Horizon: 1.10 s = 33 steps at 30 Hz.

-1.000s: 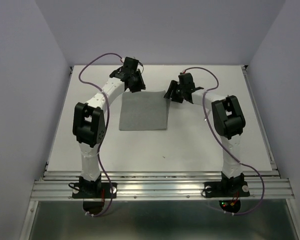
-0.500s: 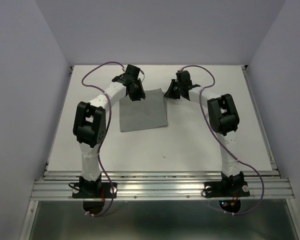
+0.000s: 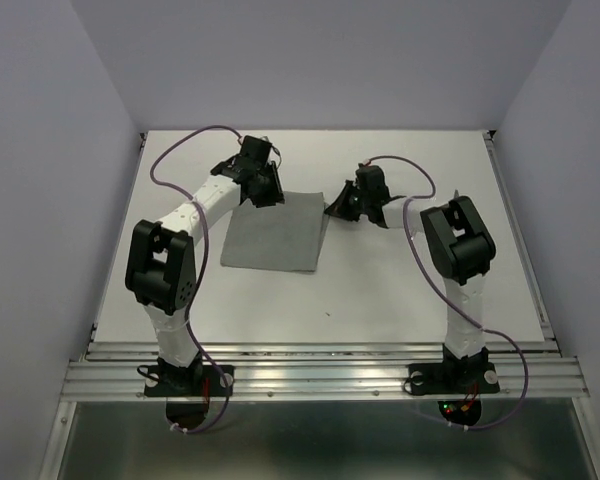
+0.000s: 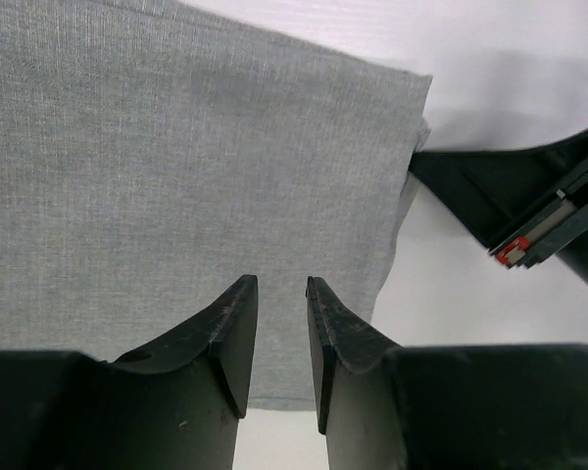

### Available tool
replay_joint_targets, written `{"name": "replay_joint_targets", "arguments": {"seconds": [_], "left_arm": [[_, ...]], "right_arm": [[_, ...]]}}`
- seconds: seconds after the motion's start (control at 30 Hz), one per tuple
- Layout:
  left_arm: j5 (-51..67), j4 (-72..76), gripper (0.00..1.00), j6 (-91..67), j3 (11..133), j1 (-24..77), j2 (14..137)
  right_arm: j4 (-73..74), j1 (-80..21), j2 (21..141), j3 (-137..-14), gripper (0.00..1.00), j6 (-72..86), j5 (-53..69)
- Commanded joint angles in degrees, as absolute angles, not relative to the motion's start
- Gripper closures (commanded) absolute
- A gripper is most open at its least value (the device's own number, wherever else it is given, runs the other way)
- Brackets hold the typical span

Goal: Fold the napkin into a case and place the utensils inside
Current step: Smooth out the upper triangle-folded napkin at the center of the board.

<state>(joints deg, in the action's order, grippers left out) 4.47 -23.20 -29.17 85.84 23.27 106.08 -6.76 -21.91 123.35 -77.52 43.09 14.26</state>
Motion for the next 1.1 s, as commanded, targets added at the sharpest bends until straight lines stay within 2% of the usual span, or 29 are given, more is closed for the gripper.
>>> {"name": "replay_joint_targets", "arguments": {"seconds": [0.0,0.1,0.2,0.27,0.3,0.4,0.5,0.6,0.67,0.87,1.07], "left_arm": [[2.9,-22.1,0.62,-26.1,83.5,25.4,101.1],[1.5,-22.8,0.62,-25.8,85.0,28.6,102.7],[1.0,-23.5,0.60,-26.4,89.1,31.3,105.9],[0.9,-23.6,0.58,-26.5,91.0,32.1,107.9],[1.2,-23.9,0.56,-26.6,92.8,32.5,109.8],[1.1,-24.8,0.52,-26.4,95.3,33.3,113.3],[-1.6,-26.5,0.42,-25.0,100.6,35.2,117.3],[-3.3,-29.6,0.42,-24.3,104.3,36.0,122.1],[-4.6,-30.4,0.43,-24.3,106.0,36.1,123.9],[-4.9,-30.0,0.54,-24.3,107.1,36.2,126.3],[-4.0,-29.5,0.54,-24.1,108.5,36.2,128.5]], "right_arm": [[-9.9,-25.0,118.1,-66.2,0.99,46.6,14.8],[-10.6,-25.6,115.1,-62.5,0.99,47.0,13.7],[-8.8,-24.7,112.2,-62.1,0.87,46.0,10.4],[-8.7,-22.9,111.3,-61.7,0.84,46.1,11.2],[-8.8,-22.3,110.2,-60.9,0.78,46.1,11.4],[-8.8,-21.8,109.0,-59.6,0.73,45.7,11.0],[-9.0,-21.8,109.1,-58.4,0.71,46.5,12.1],[-10.6,-21.8,109.7,-57.7,0.69,48.3,14.0],[-12.3,-21.8,110.1,-57.0,0.64,49.1,15.2],[-14.3,-21.8,112.0,-57.3,0.63,50.7,16.9],[-14.9,-21.8,113.9,-57.7,0.64,51.2,17.0]]}}
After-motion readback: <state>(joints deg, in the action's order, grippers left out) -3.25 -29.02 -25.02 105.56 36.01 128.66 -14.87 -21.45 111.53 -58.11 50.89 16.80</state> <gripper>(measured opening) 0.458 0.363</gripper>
